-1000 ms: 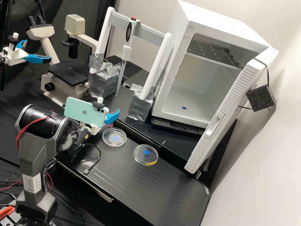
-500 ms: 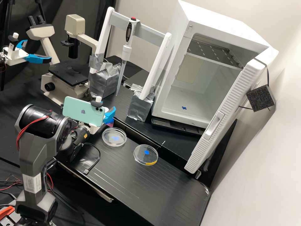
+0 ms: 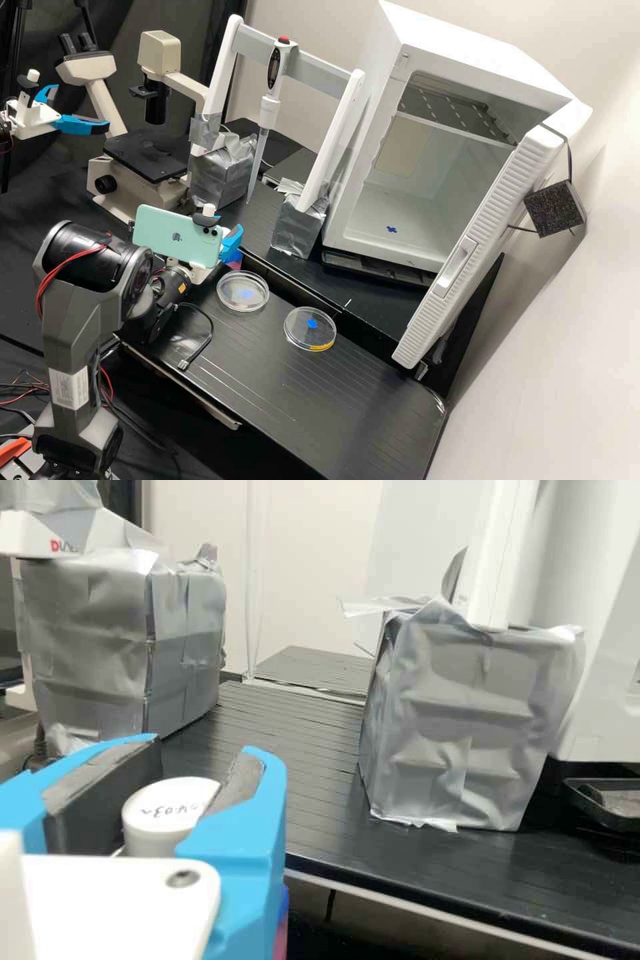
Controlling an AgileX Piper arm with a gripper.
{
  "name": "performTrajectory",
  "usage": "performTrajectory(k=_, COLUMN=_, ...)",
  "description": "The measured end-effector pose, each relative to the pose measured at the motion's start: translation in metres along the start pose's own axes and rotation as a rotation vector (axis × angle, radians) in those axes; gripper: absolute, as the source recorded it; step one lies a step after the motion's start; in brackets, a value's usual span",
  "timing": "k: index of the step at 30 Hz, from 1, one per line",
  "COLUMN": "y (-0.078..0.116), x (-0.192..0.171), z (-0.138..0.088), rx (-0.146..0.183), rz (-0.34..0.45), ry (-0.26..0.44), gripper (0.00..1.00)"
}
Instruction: Open the bottle
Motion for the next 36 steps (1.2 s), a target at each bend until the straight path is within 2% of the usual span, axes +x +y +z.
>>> performTrajectory(k=13, y=0.002, x=-0.001, z=-0.002, rx=0.003, rz=0.005, ry=0.006, gripper=0.0)
performTrajectory(k=27, y=0.01, x=-0.009, z=-0.007, rx=0.005, rz=-0.029, ry=-0.006, gripper=0.0)
performTrajectory(k=32, y=0.018, x=-0.011, z=-0.013, rx=0.003, rz=0.023, ry=0.041, gripper=0.0)
performTrajectory(k=36, y=0.021, x=-0.011, z=-0.015, rx=0.008, rz=0.054, ry=0.053, gripper=0.0)
